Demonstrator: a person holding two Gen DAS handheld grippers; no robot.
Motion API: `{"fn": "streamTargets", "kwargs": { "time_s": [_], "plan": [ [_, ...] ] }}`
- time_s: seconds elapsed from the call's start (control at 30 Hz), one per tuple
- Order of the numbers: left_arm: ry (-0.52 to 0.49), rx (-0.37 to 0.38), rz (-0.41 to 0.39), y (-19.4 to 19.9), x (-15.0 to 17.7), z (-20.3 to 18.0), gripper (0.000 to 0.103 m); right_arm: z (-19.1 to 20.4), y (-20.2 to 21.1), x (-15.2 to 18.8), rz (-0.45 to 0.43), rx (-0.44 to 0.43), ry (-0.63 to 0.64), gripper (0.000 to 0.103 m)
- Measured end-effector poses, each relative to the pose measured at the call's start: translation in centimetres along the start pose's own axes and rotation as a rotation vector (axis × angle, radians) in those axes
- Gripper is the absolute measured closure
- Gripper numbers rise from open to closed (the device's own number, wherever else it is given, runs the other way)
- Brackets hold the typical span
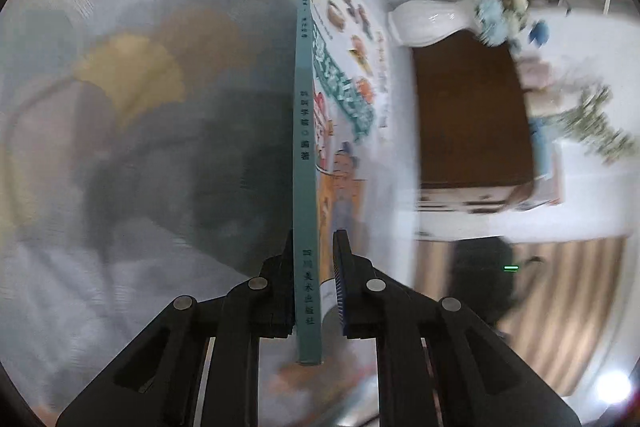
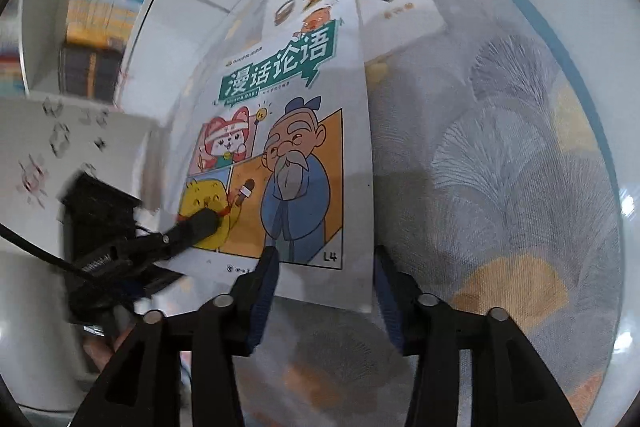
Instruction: Organize books
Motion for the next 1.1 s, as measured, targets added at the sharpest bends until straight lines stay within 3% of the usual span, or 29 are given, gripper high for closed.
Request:
{"fn": "streamTargets", "kwargs": {
  "time_s": [0.2,0.4,0.47,0.53,0.67,0.93,1.1],
  "plan": [
    [0.074,0.174,0.032,-0.2,-0.6,-1.4,0.092,-1.8,0.7,-1.1,-0.001,-0.167,-0.164,0.05],
    [0.115,0.242,0.058,-0.9,-0.8,-2.0,0.092,-2.2,0.1,-1.9,-0.013,-0.336,-0.279,0.047],
    [0.108,0.22,0.059,-0.9,-0.8,-1.8,0.092,-1.7,0.1,-2.3,-0.034,-0.348,-0.274,0.06],
    [0.053,0.141,0.049,-0.8,-1.0,-1.9,0.093,-1.4,0.6,-2.6,-0.033,-0.328,-0.232,0.073],
    [-0.069,0.069,0.023,0.8,-0.7,-3.2,0.093,2.0,1.8,-2.5,-0.082,-0.16,-0.02,0.074],
    [-0.147,0.088,-0.051,6.6,0.2,-5.5,0.088,10.5,4.8,0.0,-0.179,0.044,0.334,0.074],
    [-0.167,0.091,-0.133,11.8,0.6,-6.0,0.088,15.5,4.6,1.7,-0.21,0.055,0.431,0.074]
  ]
}}
Point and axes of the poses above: each gripper's, at about its wrist camera, not at the fingertips, and y roughly against the way its jaws point, z to its left, x to its underside, the point moved 7 cm from there along -y, roughly the way its jaws point, and after that the axes turned 3 degrees about -y, right-handed, at the moved point
